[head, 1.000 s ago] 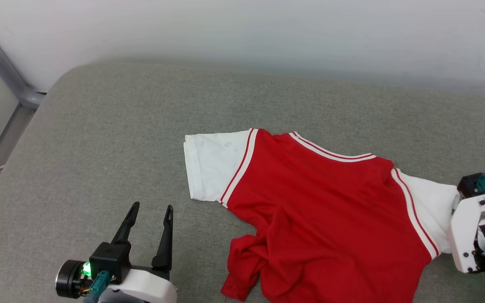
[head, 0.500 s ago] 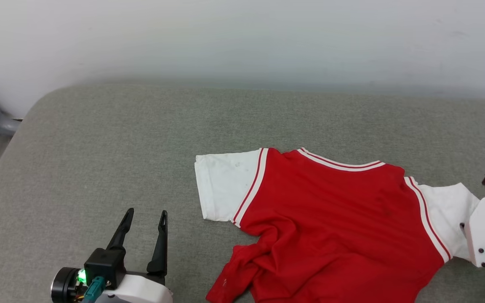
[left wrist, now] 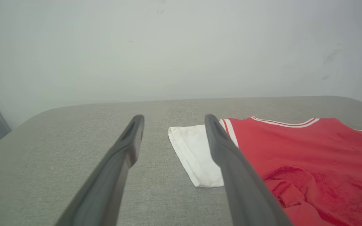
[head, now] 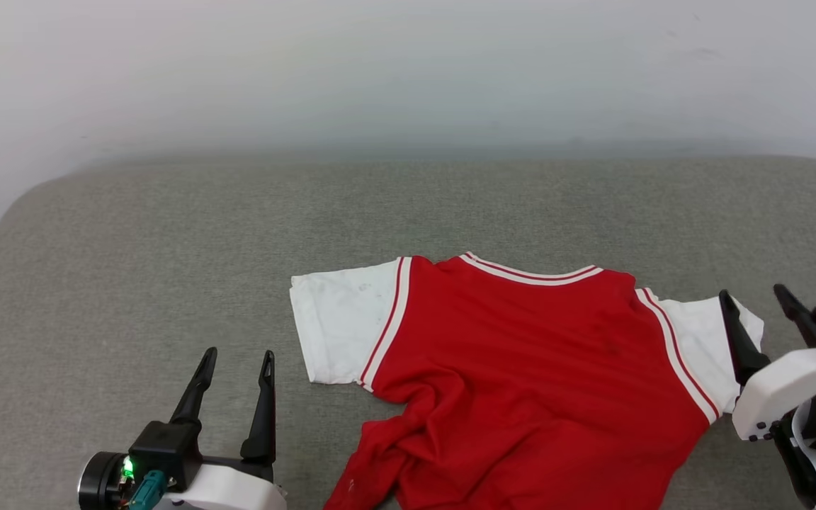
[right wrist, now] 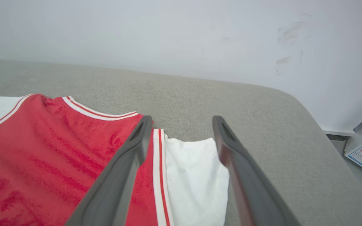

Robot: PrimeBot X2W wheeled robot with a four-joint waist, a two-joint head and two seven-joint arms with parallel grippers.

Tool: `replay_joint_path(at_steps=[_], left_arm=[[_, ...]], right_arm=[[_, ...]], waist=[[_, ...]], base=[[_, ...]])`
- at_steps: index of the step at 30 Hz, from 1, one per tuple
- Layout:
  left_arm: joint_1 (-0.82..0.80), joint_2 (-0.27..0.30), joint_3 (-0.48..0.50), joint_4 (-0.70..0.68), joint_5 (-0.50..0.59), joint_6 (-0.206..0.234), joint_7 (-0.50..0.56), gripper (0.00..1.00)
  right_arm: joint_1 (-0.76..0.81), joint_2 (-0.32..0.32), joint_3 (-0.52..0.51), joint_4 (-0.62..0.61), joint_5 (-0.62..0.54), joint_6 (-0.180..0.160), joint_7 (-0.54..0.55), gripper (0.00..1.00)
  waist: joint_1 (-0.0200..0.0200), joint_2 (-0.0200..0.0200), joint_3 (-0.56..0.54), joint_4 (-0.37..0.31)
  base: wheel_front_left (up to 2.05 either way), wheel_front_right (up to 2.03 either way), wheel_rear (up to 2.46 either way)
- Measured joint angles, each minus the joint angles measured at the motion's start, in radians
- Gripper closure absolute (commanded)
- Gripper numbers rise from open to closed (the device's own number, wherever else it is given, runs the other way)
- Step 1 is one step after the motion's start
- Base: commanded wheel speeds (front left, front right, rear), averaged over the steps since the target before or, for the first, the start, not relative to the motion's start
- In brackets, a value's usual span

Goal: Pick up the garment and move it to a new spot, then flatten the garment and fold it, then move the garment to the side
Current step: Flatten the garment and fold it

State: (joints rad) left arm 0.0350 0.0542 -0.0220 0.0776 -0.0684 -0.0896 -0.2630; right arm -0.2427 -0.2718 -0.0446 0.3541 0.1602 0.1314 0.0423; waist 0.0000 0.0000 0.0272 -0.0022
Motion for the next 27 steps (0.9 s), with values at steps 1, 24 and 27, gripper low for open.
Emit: replay_joint_path(at_steps=[1, 24, 27], left_arm=[[0.000, 0.000, -0.001, -0.001, -0.006, -0.003, 0.000, 0.00], [-0.666, 0.473, -0.368, 0.113, -0.448, -0.041, 0.779, 0.00], [-0.704, 0.519, -0.422, 0.118, -0.526, -0.041, 0.920, 0.00]], right_arm=[[0.011, 0.012, -0.010, -0.023, 0.000, 0.000, -0.032, 0.00], [0.075, 0.211, -0.166, -0.357, -0.053, 0.000, -0.177, 0.00], [0.069, 0.213, -0.167, -0.356, -0.055, 0.000, -0.182, 0.00]], waist=[[0.0000, 0.0000, 0.001, -0.005], [0.0001, 0.0000, 0.248, -0.104], [0.0001, 0.0000, 0.279, -0.117]], base=[[0.00, 0.00, 0.00], [0.00, 0.00, 0.00], [0.00, 0.00, 0.00]])
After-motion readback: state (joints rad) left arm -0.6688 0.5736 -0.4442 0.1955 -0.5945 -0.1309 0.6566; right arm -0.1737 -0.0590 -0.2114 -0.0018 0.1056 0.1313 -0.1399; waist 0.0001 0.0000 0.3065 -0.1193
